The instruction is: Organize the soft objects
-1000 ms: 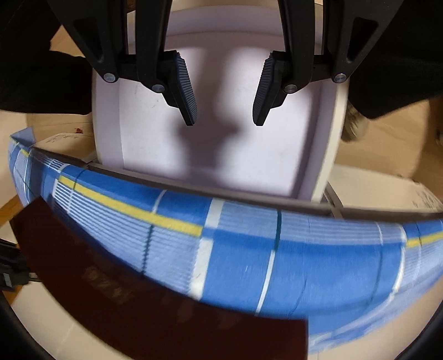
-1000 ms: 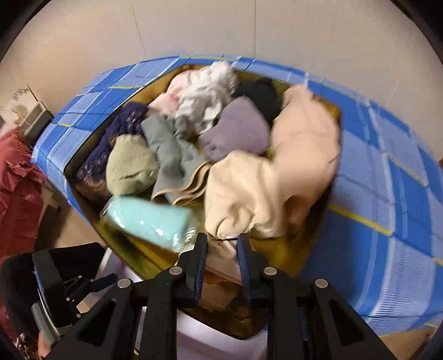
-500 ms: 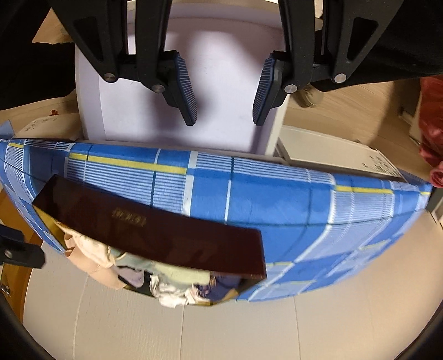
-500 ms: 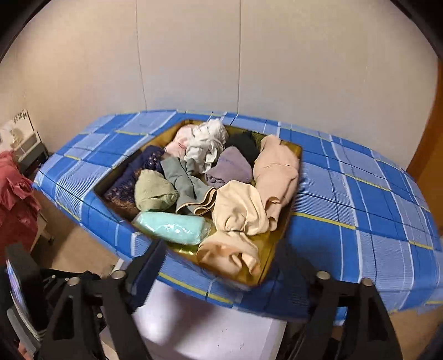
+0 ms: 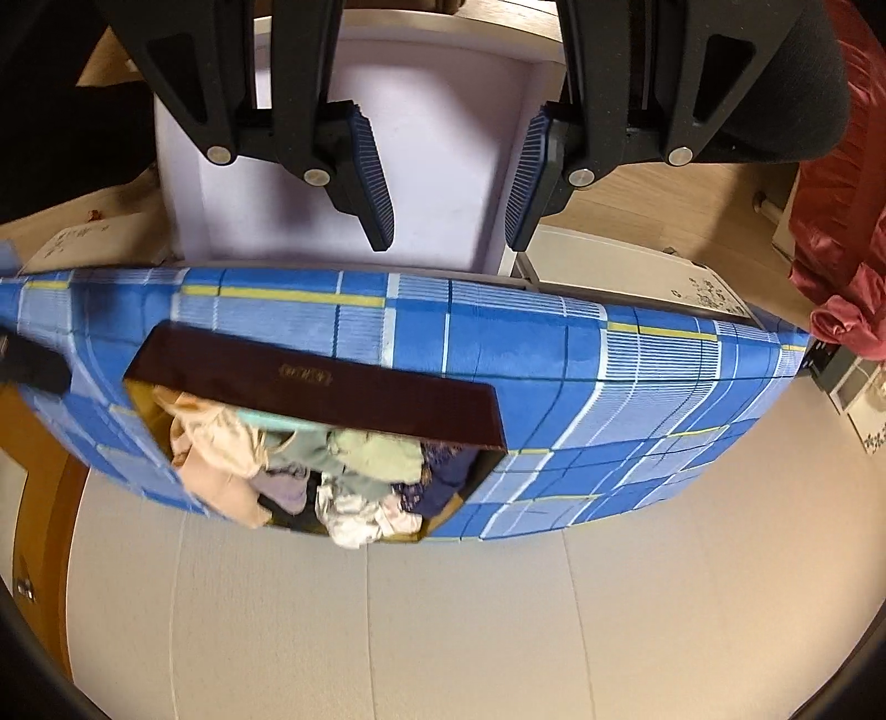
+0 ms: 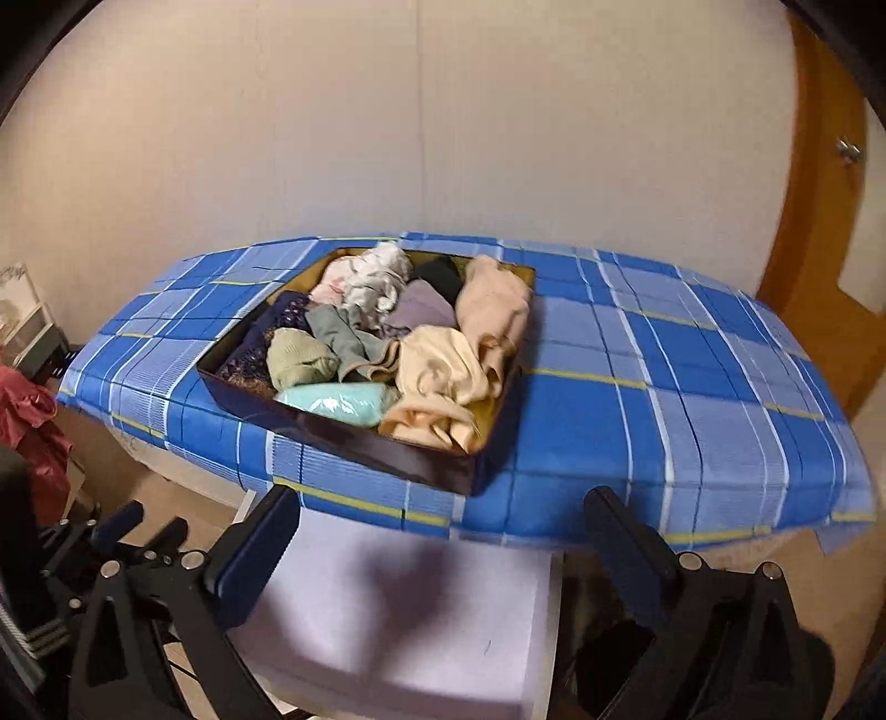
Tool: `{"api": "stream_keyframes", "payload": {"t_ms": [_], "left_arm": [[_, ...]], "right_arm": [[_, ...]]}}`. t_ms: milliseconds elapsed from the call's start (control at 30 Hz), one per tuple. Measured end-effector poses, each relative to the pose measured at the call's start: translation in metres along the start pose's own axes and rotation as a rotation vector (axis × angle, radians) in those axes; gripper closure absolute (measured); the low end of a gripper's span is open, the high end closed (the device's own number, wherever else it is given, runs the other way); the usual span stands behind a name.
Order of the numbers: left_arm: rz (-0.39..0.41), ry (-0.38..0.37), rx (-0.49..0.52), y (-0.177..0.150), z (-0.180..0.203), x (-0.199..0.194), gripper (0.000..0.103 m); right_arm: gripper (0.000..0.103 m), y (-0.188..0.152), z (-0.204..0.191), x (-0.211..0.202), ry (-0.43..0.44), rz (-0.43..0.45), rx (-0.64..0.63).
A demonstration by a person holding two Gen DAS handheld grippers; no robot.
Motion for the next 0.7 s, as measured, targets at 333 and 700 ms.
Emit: {"api": "stream_keyframes", "payload": {"t_ms": [333, 700], "left_arm": [[0.061, 0.021, 0.039, 0.008, 0.009, -0.046, 0.061], [0.082, -0.004, 0.025, 0.006, 0.011, -0.070, 0.061]], "right_arm": [[0.000, -0.019, -0.008, -0.035, -0.063, 0.039, -0.027], [0.000, -0.039, -0.013, -0.048, -0.081, 0.000, -0.013]]}}
Point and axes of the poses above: each gripper's, at about its wrist camera, not at the fingertips, and x roughly the way its jaws point, z to its right, y to its top, the point moved 7 cm from there along x, roughly the way its jaws point, and after that the axes turned 5 degrees about -x, right-handed, at the moved point
